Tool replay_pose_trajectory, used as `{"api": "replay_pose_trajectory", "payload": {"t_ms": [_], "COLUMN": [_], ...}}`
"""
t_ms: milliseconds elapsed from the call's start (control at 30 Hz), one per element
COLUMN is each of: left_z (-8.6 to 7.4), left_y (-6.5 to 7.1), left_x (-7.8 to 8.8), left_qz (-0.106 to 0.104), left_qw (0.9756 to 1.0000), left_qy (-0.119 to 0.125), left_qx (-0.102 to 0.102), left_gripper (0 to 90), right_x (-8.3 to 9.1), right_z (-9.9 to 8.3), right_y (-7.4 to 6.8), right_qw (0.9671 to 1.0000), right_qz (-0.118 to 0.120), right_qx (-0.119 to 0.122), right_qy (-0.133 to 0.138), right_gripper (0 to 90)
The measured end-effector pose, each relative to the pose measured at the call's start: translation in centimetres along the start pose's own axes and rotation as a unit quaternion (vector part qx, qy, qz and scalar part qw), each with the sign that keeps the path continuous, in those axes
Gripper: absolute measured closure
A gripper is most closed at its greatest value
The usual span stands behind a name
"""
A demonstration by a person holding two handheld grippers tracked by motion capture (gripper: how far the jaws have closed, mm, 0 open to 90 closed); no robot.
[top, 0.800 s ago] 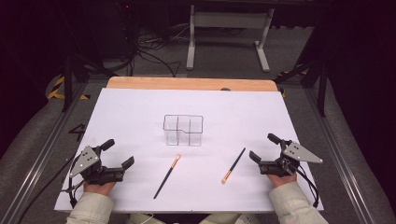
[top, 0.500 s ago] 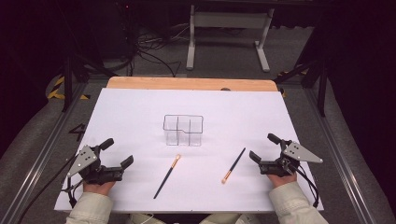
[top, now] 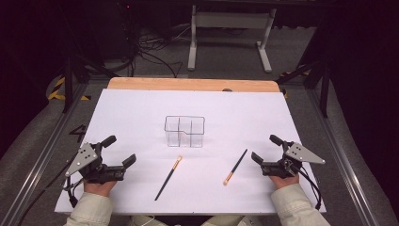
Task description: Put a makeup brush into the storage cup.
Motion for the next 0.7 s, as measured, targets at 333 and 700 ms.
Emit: {"api": "replay_pose_trajectory", "payload": {"t_ms": [333,700], "left_z": [1.9,4.1], "left_y": [0.4,1.4], "left_x": [-0.2,-1.6], "left_qz": [-0.018,-0.047], "left_qw": [0.9998,0.9950], "left_qy": [-0.008,-0.087], "left_qx": [0.000,-0.008], "left_gripper": [0.2,0.2], "right_x": [0.0,0.0], "right_z": [0.0,0.0], "right_y": [0.1,0.1], "right_qw": [1.0000,1.0000], "right_qz": [-0.003,-0.004], "right_qx": [-0.004,-0.006], "right_qy": [-0.001,-0.002], "right_gripper": [0.0,0.0]}}
Point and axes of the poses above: each handheld gripper's, and its own axes: x roughly backward along the jaws, z roughly out of its top, y roughly to its right, the point moved 2 cm from there along -x, roughly forward along the jaws, and after that the axes turned 12 degrees about -x, right-handed, at the moved point
